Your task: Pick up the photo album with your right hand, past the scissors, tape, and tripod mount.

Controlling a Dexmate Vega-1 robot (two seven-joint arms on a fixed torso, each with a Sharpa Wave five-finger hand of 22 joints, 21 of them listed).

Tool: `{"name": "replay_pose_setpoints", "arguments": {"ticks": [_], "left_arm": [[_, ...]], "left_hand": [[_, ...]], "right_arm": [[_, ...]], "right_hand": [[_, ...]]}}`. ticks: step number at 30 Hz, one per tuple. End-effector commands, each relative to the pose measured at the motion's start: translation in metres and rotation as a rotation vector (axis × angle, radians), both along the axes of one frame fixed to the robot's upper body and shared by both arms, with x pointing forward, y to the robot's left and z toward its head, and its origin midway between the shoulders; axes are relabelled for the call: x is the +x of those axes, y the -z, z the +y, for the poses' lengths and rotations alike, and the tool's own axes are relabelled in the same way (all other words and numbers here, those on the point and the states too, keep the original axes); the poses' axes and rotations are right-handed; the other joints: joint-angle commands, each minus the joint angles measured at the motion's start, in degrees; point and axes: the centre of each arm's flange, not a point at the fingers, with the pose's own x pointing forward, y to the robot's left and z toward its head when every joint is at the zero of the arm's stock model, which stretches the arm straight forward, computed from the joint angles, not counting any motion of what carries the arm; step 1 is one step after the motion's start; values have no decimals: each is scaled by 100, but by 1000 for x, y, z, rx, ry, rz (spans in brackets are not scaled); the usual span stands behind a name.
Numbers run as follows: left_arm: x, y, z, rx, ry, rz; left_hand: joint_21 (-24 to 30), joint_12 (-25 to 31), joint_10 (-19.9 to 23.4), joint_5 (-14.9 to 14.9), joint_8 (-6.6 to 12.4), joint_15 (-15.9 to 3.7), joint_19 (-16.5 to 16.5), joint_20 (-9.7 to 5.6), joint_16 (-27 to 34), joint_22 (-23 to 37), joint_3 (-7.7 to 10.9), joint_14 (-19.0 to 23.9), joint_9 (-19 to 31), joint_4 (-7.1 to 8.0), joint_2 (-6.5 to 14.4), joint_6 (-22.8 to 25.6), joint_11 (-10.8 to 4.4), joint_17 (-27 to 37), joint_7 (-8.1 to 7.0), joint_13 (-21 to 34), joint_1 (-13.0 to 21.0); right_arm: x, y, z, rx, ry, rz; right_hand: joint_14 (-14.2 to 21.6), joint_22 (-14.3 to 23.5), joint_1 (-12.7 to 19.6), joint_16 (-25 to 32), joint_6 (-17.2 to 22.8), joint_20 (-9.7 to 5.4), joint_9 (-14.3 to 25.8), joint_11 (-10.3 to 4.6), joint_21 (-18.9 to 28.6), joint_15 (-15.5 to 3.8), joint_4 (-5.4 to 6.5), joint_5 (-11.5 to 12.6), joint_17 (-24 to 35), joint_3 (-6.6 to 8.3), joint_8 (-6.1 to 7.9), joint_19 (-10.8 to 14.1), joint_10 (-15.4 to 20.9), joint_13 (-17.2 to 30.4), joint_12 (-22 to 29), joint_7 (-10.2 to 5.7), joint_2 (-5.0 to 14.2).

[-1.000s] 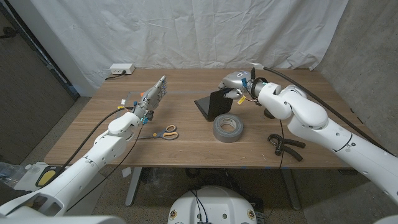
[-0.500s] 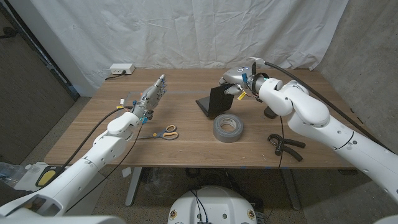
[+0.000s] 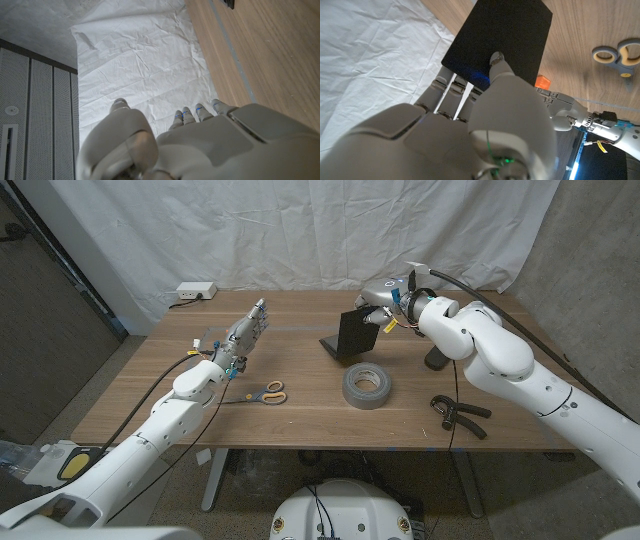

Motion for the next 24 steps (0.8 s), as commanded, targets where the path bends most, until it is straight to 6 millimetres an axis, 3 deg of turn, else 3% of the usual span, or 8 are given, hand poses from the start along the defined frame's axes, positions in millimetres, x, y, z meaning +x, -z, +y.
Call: {"name": "replay_pose_setpoints", "arguments": {"ticks": [1,24], "left_arm": [[-5,-2,-2,6,-5,-12],[-5,2,-2,11,-15,4]], "left_hand": [[12,4,-30,-22,-15,13,-46,-423,6,26,-55,-35,32,-7,-2,27,17,24,-3,18,84],[13,8,-21,-24,-12,9,-41,-405,9,25,-53,-28,32,-25,43,36,24,21,0,17,143]], "right_arm": [[-7,-7,-4,10,17,-14],[-18,-18,-1,6,24,-54]], "right_hand": [[169,20,7,29,145,-832,78,-6,64,-688,14,24,97,8,32,-20,49,44,-23,-31,88],[239,7,-9,-20,187,-828,120,-10,319,-686,23,25,159,-3,0,-109,104,62,-89,-43,96]]}}
